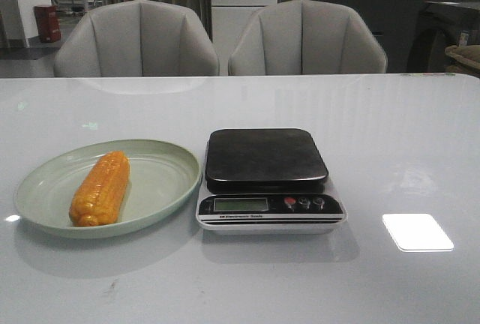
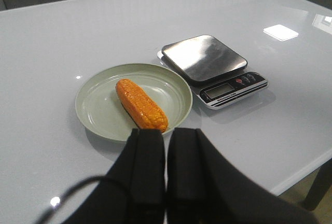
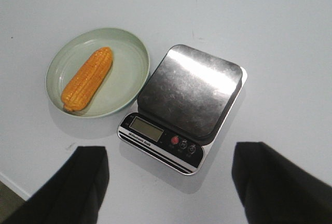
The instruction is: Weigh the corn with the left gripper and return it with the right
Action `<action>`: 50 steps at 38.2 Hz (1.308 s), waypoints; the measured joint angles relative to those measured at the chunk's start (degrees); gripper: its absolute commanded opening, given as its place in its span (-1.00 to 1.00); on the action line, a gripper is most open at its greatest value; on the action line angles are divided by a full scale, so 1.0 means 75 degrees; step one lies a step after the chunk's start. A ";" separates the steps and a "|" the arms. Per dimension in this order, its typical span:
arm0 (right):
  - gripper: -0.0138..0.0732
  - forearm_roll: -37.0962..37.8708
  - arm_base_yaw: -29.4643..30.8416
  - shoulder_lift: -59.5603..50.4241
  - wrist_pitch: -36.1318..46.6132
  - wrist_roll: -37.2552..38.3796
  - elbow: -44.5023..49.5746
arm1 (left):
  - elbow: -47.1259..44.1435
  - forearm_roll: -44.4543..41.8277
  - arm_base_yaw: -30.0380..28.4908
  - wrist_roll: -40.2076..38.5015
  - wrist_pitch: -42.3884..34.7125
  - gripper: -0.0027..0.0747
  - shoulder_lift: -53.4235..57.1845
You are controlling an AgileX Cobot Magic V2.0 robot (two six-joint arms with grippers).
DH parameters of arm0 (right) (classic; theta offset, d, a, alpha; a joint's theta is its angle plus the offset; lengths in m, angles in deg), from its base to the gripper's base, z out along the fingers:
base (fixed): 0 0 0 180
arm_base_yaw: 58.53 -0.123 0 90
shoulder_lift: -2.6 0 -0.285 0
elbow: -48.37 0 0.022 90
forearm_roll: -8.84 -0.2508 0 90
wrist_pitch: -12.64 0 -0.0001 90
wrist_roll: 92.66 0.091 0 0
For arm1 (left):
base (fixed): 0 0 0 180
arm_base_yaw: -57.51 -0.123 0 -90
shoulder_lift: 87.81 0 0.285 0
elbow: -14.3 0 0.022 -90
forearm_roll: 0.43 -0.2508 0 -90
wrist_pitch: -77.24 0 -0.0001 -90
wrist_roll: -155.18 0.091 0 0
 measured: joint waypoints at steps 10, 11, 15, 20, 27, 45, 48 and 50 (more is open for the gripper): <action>0.68 -0.0016 0.0000 -0.3013 0.1576 -0.0077 0.2566 | 0.0000 0.0000 0.0000 0.0000 0.0000 -0.64 0.0000; 0.68 -0.0016 0.0000 -0.3347 0.1763 -0.0077 0.2768 | 0.0000 0.0000 0.0000 0.0000 0.0000 -0.64 0.0000; 0.68 -0.0016 0.0000 -0.4519 0.2381 -0.0095 0.3749 | 0.0000 0.0000 0.0000 0.0000 0.0000 -0.64 0.0000; 0.68 -0.0033 0.0000 -0.5680 0.2900 -0.0095 0.4713 | 0.0000 0.0000 0.0000 0.0000 0.0000 -0.64 0.0000; 0.64 -0.0065 0.0000 -0.6428 0.3358 -0.0095 0.5561 | 0.0000 0.0000 0.0000 0.0000 0.0000 -0.64 0.0000; -0.29 -0.0092 0.0000 -0.6465 0.3569 -0.0109 0.5784 | 0.0000 0.0000 0.0000 0.0000 0.0000 -0.64 0.0000; -0.29 -0.0092 0.0000 -0.6465 0.3582 -0.0109 0.5784 | 0.0000 0.0000 0.0000 0.0000 0.0000 -0.64 0.0000; -0.29 -0.0092 0.0000 -0.6465 0.3582 -0.0109 0.5784 | 0.0000 0.0000 0.0000 0.0000 0.0000 -0.64 0.0000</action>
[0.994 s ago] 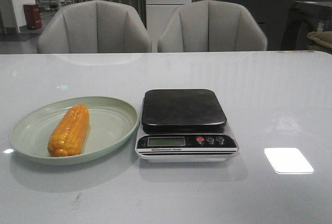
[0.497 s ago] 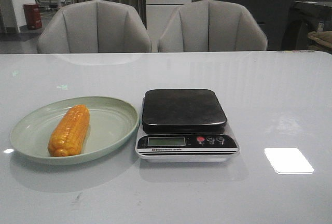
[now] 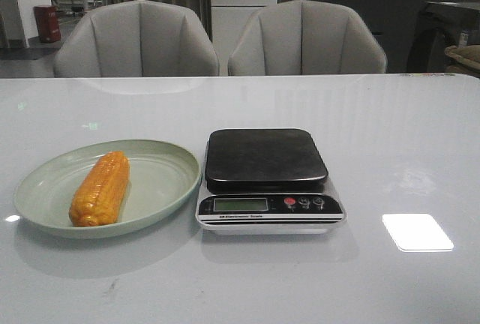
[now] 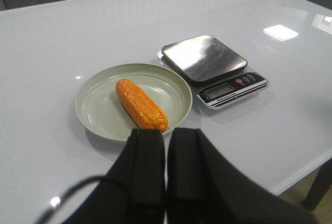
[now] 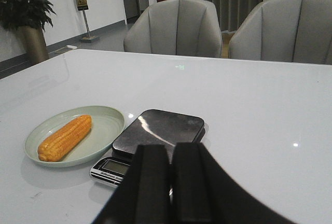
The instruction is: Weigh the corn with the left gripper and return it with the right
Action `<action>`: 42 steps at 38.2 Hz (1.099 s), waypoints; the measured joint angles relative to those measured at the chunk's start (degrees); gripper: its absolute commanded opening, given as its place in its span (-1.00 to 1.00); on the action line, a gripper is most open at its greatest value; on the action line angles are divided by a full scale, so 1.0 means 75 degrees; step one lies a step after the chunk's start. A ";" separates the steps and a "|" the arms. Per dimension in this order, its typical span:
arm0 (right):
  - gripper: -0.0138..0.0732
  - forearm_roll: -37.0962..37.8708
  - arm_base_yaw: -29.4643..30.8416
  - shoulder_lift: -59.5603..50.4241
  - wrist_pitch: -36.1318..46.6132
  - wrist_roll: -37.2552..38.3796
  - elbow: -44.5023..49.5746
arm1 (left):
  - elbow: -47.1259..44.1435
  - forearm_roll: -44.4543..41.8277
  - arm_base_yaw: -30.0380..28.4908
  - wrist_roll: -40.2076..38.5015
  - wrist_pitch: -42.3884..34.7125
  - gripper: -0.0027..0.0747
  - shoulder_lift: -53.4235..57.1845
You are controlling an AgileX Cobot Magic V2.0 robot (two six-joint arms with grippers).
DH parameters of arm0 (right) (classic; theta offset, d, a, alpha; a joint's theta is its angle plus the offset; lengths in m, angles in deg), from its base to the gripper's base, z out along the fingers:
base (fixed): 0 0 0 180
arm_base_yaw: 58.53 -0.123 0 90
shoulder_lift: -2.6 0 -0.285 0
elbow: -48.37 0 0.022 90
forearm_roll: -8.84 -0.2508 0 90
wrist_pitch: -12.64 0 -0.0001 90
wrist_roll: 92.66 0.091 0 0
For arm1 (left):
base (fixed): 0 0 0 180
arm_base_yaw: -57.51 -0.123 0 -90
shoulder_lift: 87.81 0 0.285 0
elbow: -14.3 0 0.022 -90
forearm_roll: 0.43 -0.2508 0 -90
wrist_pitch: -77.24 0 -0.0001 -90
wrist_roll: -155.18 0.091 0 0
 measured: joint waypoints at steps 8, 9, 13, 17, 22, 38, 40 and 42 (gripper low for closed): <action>-0.29 0.0000 0.0000 0.0000 0.0000 0.0000 0.0000 | 0.0000 0.0000 0.0000 0.0000 0.0000 -0.64 0.0000; -0.29 0.0000 0.0000 0.0000 0.0000 0.0000 0.0000 | 0.0000 0.0000 0.0000 0.0000 0.0000 -0.64 0.0000; -0.29 0.0000 0.0000 0.0000 0.0000 0.0000 0.0000 | -0.0055 -0.0354 -0.0048 0.0000 -0.0179 -0.64 0.0000; -0.29 0.0000 0.0000 0.0000 0.0000 0.0000 0.0000 | -0.0263 -0.0545 -0.0441 0.0000 -0.0764 -0.64 0.0000; -0.29 0.0000 0.0000 0.0000 0.0000 0.0000 0.0000 | -0.1025 -0.0558 -0.1539 0.0000 -0.2768 -0.64 0.0000; -0.29 0.0000 0.0000 0.0000 0.0000 0.0000 0.0000 | -0.3118 -0.0914 -0.4100 -0.0938 -0.4372 -0.64 0.0456; -0.29 0.0000 0.0000 0.0000 0.0000 0.0000 0.0000 | -0.3193 -0.0944 -0.4187 -0.1205 -0.4427 -0.64 0.0456; -0.29 0.0000 0.0000 0.0000 0.0000 0.0000 0.0000 | -0.3193 -0.0945 -0.4235 -0.1389 -0.4566 -0.64 0.0456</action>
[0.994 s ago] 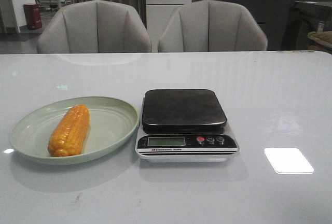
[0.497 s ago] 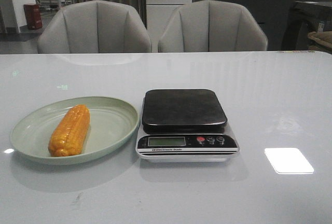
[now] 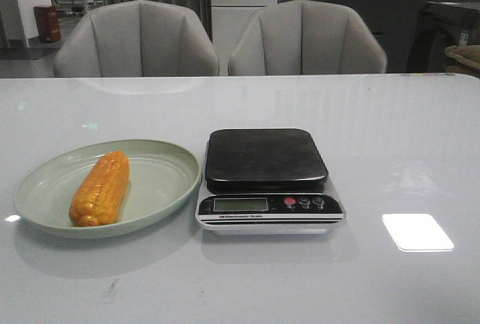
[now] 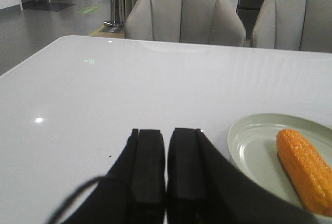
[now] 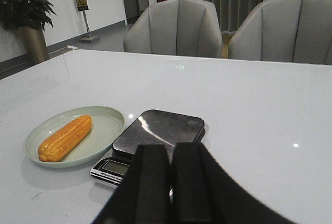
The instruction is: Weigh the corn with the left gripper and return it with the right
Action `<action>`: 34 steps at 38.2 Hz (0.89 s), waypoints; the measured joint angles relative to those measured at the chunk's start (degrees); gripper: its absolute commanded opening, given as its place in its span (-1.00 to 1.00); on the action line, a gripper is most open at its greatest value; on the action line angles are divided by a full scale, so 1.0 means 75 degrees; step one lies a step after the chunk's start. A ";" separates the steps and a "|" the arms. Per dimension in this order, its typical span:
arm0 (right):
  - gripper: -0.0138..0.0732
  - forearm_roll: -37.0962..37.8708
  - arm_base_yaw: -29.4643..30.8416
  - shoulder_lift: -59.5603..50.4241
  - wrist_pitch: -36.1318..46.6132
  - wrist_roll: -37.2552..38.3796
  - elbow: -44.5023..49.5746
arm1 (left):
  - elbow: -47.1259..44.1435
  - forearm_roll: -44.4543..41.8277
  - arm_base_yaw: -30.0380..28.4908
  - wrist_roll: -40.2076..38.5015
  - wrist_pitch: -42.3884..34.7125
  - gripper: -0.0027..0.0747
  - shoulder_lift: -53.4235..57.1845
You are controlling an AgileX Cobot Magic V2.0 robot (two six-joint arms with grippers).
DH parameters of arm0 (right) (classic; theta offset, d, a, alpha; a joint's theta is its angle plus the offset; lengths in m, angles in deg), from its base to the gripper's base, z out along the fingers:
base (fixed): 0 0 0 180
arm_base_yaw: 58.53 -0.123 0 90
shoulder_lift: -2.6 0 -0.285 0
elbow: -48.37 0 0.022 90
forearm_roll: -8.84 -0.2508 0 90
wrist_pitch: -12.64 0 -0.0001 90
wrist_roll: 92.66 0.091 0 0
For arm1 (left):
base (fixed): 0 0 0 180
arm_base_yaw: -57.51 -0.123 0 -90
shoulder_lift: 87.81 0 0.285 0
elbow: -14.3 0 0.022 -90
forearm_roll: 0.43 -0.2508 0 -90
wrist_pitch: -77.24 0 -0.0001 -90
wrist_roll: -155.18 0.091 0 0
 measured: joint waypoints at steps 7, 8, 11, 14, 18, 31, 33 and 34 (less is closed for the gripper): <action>-0.29 0.0000 0.0000 0.0000 0.0000 0.0000 0.0007 | 0.0000 -0.0030 -0.0006 -0.0209 -0.0595 -0.64 0.0000; -0.29 0.0000 0.0000 0.0000 0.0000 0.0000 0.0007 | 0.0000 -0.0030 -0.0006 -0.0209 -0.0617 -0.64 0.0000; -0.29 0.0000 0.0000 0.0000 0.0000 0.0000 0.0007 | 0.0000 -0.0030 -0.0006 -0.0221 -0.0645 -0.64 0.0000; -0.29 0.0000 0.0000 0.0000 0.0000 0.0000 0.0007 | 0.0000 -0.0030 -0.0006 -0.0221 -0.0645 -0.64 0.0000; -0.29 0.0000 0.0000 0.0000 0.0000 0.0000 0.0007 | 0.0000 -0.0030 -0.0006 -0.0225 -0.0645 -0.64 0.0000; -0.29 0.0000 0.0000 0.0000 0.0000 0.0000 0.0007 | 0.0000 -0.0030 -0.0006 -0.0225 -0.0645 -0.64 0.0000; -0.29 0.0000 0.0000 0.0000 0.0000 0.0000 0.0007 | 0.0000 -0.0030 -0.0006 -0.0225 -0.0645 -0.64 0.0000; -0.29 0.0000 0.0000 0.0000 0.0000 0.0000 0.0007 | 0.0000 -0.0030 -0.0006 -0.0225 -0.0645 -0.64 0.0000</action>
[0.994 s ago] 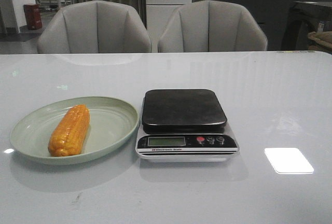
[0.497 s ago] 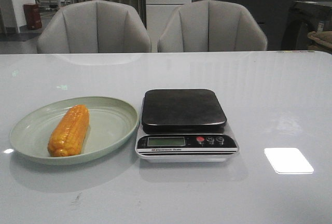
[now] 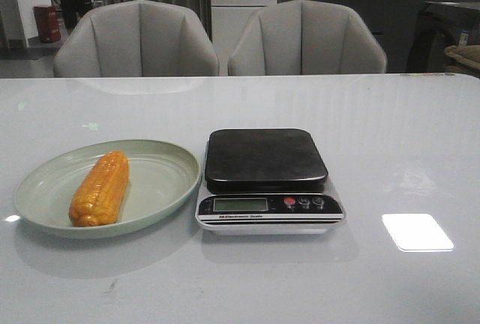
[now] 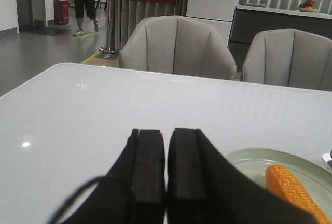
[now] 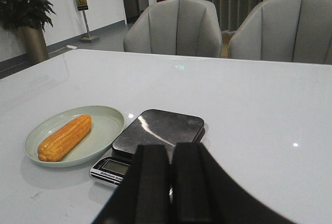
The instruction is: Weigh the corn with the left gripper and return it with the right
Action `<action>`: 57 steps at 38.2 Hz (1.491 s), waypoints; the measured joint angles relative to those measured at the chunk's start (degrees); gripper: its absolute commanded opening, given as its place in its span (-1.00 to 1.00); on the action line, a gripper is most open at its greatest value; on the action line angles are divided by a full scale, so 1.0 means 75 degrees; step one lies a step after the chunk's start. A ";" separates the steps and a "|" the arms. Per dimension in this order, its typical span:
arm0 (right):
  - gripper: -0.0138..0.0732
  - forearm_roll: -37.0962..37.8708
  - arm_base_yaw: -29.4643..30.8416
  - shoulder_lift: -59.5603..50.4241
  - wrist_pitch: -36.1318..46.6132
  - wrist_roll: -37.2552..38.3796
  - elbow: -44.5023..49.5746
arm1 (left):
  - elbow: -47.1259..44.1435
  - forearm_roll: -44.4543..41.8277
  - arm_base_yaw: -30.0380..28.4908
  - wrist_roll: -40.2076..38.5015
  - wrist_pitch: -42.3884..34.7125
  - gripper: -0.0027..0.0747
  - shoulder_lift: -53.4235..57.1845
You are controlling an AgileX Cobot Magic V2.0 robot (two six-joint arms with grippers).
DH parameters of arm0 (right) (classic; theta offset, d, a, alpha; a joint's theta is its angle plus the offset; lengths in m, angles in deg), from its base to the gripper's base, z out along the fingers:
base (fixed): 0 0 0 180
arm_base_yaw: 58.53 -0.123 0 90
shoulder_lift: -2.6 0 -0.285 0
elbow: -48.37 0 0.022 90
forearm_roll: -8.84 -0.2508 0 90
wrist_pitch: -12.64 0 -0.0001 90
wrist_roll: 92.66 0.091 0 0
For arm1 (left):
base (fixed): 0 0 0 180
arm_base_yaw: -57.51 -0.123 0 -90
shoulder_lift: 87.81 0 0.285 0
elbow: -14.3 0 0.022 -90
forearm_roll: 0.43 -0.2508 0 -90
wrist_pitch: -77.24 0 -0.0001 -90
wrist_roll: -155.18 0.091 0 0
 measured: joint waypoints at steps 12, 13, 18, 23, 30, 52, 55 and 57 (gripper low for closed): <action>-0.29 0.0000 0.0000 0.0000 0.0000 0.0000 0.0000 | 0.0000 0.0000 0.0000 -0.0013 0.0000 -0.64 0.0000; -0.29 0.0000 0.0000 0.0000 0.0000 0.0000 0.0000 | 0.0000 0.0000 0.0000 -0.0013 0.0000 -0.64 0.0000; -0.29 0.0000 0.0000 0.0000 0.0021 0.0000 0.0014 | 0.0000 -0.0005 0.0000 -0.0013 0.0000 -0.64 0.0000; -0.29 0.0000 0.0095 0.0000 0.0121 0.0000 0.0279 | 0.0000 -0.0005 0.0000 -0.0013 0.0000 -0.64 0.0000; -0.29 0.0000 0.1400 0.0000 0.0315 0.0000 0.0468 | 0.0000 -0.0005 0.0000 -0.0013 0.0000 -0.64 0.0000; -0.29 0.1084 0.2388 -0.0673 0.1951 0.0250 0.1438 | 0.0000 -0.0005 0.0000 -0.0013 -0.0002 -0.64 0.0000; -0.29 0.1480 0.2293 -0.0673 0.1903 0.0544 0.1438 | 0.0000 -0.0005 0.0000 -0.0013 -0.0002 -0.64 0.0000; -0.29 0.1657 0.2293 -0.0673 0.1903 0.0757 0.1438 | 0.0000 -0.0005 0.0000 -0.0013 -0.0002 -0.64 0.0000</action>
